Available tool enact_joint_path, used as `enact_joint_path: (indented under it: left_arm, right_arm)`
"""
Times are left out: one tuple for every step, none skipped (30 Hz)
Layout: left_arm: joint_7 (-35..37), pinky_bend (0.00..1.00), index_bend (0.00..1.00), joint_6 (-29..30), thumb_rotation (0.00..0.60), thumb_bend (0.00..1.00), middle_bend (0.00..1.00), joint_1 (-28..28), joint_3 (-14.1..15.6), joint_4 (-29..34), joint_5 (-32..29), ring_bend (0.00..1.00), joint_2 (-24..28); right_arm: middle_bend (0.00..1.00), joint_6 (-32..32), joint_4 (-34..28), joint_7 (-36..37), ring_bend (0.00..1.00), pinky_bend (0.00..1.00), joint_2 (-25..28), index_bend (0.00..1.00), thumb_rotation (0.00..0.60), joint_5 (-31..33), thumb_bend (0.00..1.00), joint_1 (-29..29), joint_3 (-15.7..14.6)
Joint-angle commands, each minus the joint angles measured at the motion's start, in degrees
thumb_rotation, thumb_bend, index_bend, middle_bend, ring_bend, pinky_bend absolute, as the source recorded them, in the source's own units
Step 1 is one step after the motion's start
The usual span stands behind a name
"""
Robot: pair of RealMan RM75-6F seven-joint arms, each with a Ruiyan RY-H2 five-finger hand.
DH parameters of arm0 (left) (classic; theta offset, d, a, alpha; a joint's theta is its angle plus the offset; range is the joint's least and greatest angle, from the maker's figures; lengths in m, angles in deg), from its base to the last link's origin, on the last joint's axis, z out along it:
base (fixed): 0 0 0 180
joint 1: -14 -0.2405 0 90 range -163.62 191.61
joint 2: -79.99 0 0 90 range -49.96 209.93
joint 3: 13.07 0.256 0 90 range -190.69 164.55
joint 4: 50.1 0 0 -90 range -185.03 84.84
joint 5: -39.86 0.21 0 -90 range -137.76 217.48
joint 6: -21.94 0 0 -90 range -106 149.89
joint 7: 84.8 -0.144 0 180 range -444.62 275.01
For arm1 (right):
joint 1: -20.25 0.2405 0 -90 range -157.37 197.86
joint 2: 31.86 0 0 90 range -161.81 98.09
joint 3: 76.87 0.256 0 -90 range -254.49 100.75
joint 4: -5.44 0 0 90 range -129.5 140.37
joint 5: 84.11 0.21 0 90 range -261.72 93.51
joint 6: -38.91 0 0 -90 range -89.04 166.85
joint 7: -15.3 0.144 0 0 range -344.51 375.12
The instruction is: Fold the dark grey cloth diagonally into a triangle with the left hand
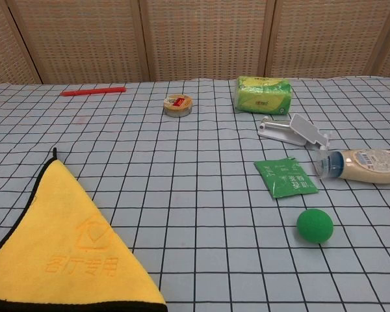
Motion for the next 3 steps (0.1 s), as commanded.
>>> enact_joint_path:
  left_arm:
    - [-3.34,0.00,0.00,3.27,0.600,0.09,0.00,-4.07,-3.92,4.62,-6.59,0.00,0.75]
    - [-4.16,0.00,0.00,3.56,0.600,0.09,0.00,-4.64,-4.40,5.51,-7.85,0.00,0.84]
    - [-5.09,0.00,0.00,3.77,0.600,0.09,0.00,-5.31,-4.97,6.46,-9.35,0.00,0.91]
  right_arm:
    - [0.00,-0.08,0.05,0.10,0.00,0.00,0.02,0.00,0.600,-0.16,0.00,-0.03,-0.06]
    - [0.00,-0.10,0.07,0.15,0.00,0.00,0.02,0.00,0.600,-0.23,0.00,-0.03,-0.08]
    - [0.00,-0.17,0.11,0.23,0.00,0.00,0.04,0.00,0.600,-0.31,0.00,-0.05,-0.09]
